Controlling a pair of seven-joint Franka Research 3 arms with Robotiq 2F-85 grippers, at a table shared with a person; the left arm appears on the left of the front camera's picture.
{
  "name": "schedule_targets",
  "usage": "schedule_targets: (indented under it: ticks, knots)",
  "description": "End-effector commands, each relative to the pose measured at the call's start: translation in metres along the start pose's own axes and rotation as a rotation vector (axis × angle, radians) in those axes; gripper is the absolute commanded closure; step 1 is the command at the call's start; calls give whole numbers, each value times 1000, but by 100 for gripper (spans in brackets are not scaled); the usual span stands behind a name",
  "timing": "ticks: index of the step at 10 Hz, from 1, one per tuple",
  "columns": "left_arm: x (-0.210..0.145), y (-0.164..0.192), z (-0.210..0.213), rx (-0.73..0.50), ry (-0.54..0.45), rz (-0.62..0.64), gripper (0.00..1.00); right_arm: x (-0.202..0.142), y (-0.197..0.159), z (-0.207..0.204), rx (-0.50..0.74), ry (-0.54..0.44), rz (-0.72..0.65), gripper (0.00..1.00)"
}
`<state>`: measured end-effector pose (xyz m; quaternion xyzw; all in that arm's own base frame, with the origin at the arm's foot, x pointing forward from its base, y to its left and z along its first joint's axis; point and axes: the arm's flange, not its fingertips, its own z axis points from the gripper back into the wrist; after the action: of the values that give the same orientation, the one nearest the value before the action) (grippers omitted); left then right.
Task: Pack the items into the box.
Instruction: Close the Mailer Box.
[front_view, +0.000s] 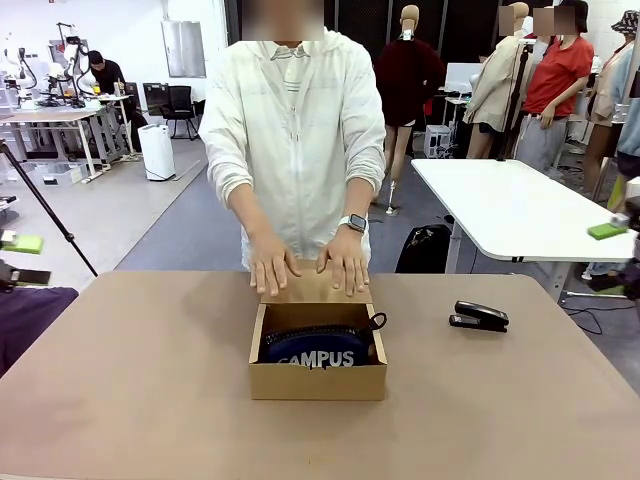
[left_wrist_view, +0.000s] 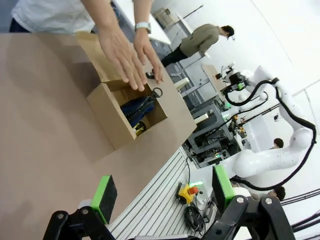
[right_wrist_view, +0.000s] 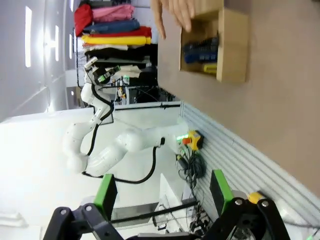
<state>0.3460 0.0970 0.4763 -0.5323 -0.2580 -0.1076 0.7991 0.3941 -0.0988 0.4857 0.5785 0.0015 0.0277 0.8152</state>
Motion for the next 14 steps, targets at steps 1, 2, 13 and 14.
schedule_targets:
  ticks: [1,2,13,14]
  knots:
    - [57,35,-53,80,30,113,0,78,3,-58,-70,-38,16,0]
    - [70,56,-91,78,33,140,0,110,-6,-92,-65,-42,2,0]
    - [116,134,-254,11,65,262,0,220,-70,-241,-296,-121,-130,0]
    - [125,151,-282,13,96,280,0,229,-78,-252,-287,-156,-112,0]
